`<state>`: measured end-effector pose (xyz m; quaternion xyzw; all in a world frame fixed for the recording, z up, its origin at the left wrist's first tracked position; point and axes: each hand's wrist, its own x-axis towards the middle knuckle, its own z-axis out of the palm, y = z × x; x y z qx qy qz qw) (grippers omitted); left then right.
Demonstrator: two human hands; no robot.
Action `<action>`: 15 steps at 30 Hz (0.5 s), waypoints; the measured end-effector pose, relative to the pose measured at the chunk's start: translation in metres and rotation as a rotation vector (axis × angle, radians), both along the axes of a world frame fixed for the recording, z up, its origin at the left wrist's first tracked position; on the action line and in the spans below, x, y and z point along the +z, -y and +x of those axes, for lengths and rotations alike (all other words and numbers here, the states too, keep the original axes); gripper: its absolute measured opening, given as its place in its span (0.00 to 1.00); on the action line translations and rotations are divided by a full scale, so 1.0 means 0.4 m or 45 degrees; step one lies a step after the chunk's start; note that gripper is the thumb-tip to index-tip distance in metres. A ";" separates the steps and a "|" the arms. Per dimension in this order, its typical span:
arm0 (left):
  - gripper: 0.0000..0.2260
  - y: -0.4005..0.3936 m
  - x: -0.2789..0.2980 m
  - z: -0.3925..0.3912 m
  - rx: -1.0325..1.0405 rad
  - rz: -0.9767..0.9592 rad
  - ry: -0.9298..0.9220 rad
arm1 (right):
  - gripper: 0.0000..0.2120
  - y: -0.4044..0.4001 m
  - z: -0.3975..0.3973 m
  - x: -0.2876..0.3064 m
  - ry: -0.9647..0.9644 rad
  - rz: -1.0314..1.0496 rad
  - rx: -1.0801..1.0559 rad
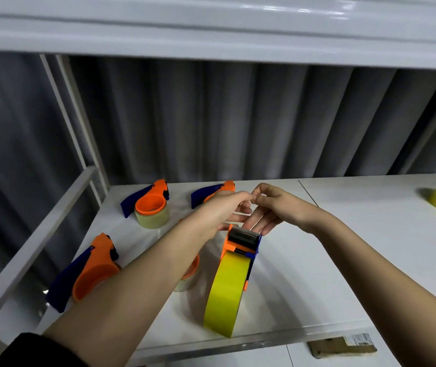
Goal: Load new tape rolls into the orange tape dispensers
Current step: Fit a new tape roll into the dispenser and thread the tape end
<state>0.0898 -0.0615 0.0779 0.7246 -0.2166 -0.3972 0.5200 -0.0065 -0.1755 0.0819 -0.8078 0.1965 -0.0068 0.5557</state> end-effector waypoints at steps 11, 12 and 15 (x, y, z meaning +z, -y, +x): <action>0.10 0.020 0.010 0.004 0.028 0.049 -0.196 | 0.12 0.005 -0.022 -0.015 0.102 0.002 -0.115; 0.10 0.020 0.011 0.005 0.028 0.048 -0.200 | 0.13 0.004 -0.025 -0.017 0.133 -0.015 -0.147; 0.10 0.021 0.008 0.007 0.039 0.034 -0.220 | 0.16 0.009 -0.030 -0.025 0.229 -0.083 -0.288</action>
